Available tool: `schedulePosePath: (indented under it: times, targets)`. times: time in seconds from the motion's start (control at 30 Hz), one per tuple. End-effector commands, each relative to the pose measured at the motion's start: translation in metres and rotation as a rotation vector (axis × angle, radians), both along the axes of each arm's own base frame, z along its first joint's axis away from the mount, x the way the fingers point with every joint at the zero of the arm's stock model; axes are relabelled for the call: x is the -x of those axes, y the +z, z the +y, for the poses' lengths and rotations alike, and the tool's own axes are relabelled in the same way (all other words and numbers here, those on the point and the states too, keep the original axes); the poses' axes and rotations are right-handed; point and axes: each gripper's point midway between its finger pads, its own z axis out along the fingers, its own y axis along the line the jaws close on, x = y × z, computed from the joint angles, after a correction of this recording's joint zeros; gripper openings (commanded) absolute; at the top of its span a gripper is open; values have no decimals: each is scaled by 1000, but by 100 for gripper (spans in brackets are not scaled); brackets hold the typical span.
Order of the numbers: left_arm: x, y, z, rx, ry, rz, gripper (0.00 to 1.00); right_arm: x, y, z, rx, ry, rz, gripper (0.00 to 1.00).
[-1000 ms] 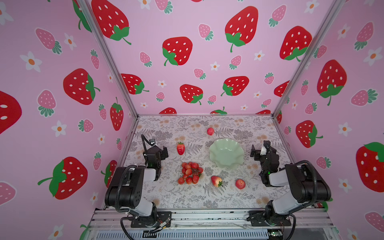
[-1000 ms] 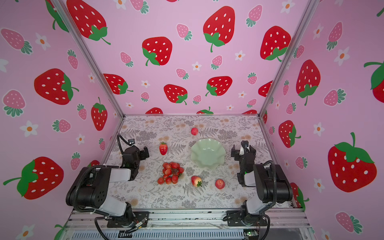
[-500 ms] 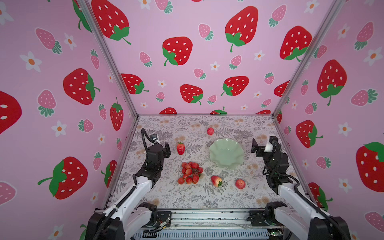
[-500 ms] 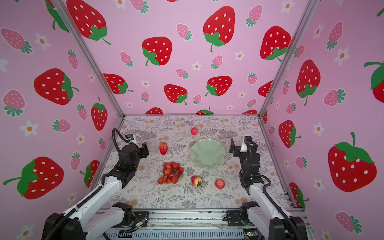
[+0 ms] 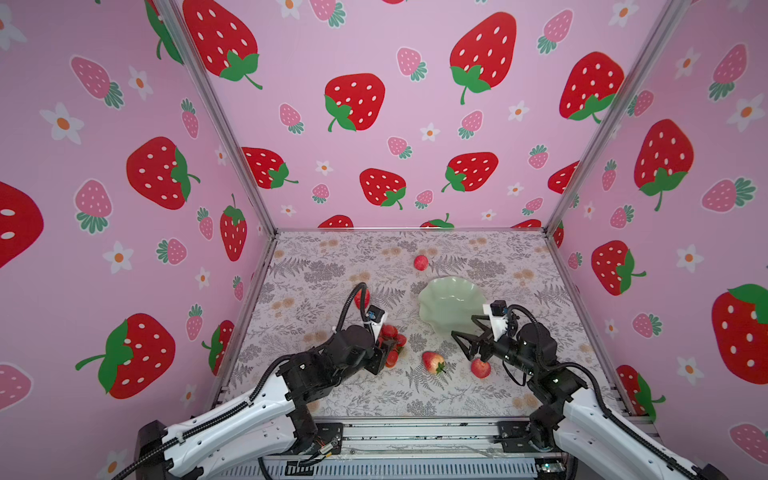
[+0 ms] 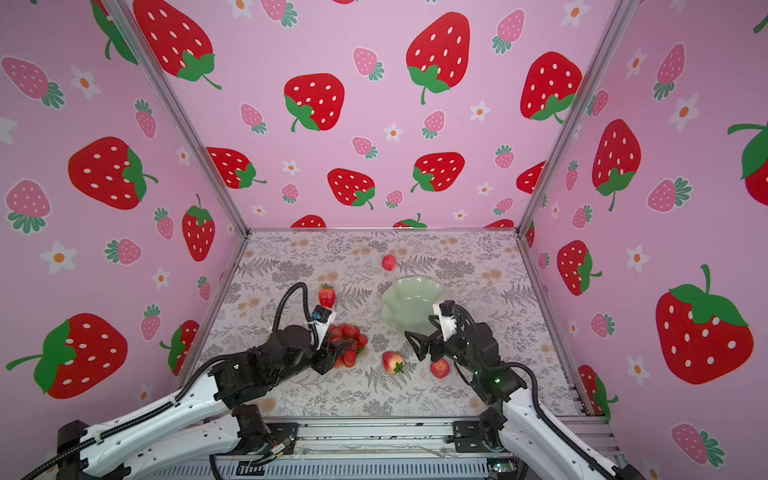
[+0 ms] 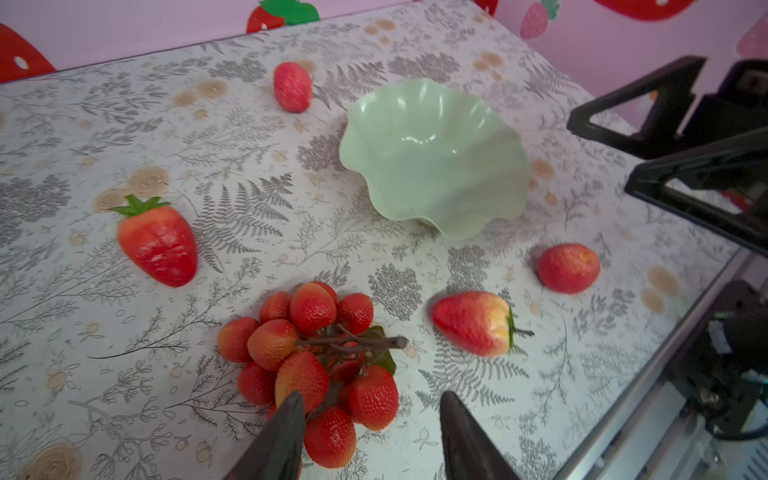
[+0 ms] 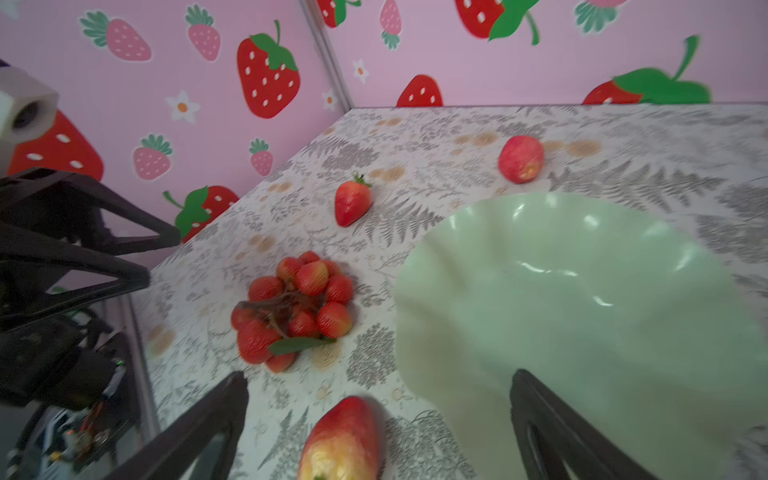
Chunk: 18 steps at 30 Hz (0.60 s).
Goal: Place and organize the fake fruits in the fruit bowl
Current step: 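Grasp the strawberry bunch stem with the left gripper while the right moves beside the bowl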
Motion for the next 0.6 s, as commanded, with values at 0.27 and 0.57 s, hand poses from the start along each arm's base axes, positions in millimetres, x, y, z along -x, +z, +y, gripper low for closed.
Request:
schedulePosePath:
  times: [0.27,0.57]
  targets:
    - [-19,-30,-19,-267,27,-100,48,42,-15,18,-66,139,94,99]
    - [-32,-38,-29,-294,47,-138,44,44,-15,23,-63,174,91,99]
